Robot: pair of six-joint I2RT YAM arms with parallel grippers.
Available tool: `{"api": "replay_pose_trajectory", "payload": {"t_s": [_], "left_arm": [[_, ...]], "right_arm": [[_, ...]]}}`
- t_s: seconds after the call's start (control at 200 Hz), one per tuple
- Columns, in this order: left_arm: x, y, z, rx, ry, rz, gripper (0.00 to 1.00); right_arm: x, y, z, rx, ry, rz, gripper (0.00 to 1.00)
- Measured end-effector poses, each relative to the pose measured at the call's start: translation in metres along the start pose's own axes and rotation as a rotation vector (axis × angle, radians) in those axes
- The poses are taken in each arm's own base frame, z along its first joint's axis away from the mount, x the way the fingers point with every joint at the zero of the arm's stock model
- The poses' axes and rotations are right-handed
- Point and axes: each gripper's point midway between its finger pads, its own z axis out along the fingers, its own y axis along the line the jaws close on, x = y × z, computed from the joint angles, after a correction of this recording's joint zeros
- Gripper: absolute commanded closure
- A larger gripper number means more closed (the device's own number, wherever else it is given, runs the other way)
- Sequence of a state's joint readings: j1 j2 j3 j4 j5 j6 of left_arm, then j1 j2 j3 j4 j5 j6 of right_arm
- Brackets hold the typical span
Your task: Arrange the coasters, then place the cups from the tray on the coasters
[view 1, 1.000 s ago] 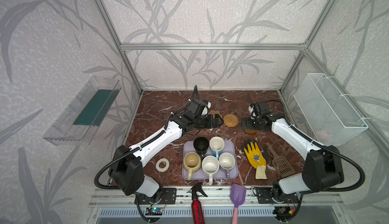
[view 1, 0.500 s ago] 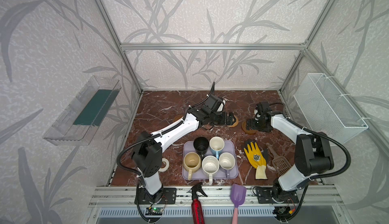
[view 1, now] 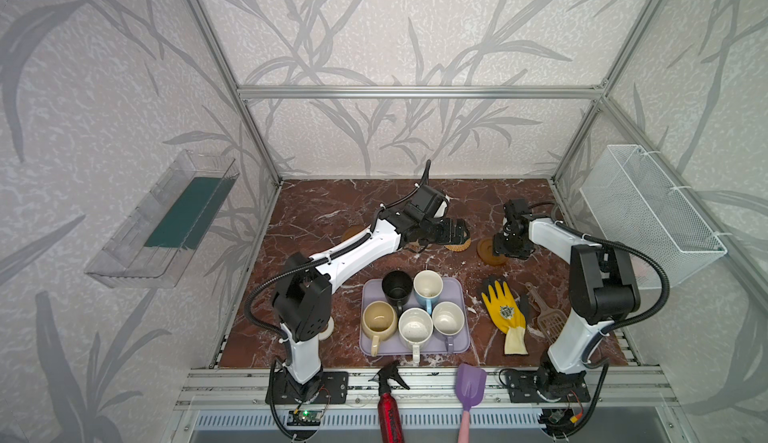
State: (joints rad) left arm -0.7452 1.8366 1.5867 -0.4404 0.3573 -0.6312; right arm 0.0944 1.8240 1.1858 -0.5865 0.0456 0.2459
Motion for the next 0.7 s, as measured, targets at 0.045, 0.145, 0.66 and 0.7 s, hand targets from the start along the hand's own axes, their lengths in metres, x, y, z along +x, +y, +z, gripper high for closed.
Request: {"api": "replay_pose_trajectory", "payload": {"t_s": [0.045,0.145,0.66,0.7], "left_arm": [[0.000,-0.001,0.000,0.003,0.000,0.000,0.01],[-0.001,-0.002,0.000,0.012,-0.001,0.001,0.01],[-0.003,-0.006,0.001,0.031,-0.011,-0.008,0.01],[-0.003,-0.005,0.001,0.030,-0.010,-0.008,0.01]], "right_arm": [[0.000,-0.002,0.001,0.003,0.005,0.000,0.37],[-0.003,-0.004,0.002,0.005,0.005,0.004,0.37],[-0.006,-0.006,0.013,0.011,0.031,0.008,0.43],[-0.006,-0.006,0.014,0.012,0.034,0.009,0.43]]}}
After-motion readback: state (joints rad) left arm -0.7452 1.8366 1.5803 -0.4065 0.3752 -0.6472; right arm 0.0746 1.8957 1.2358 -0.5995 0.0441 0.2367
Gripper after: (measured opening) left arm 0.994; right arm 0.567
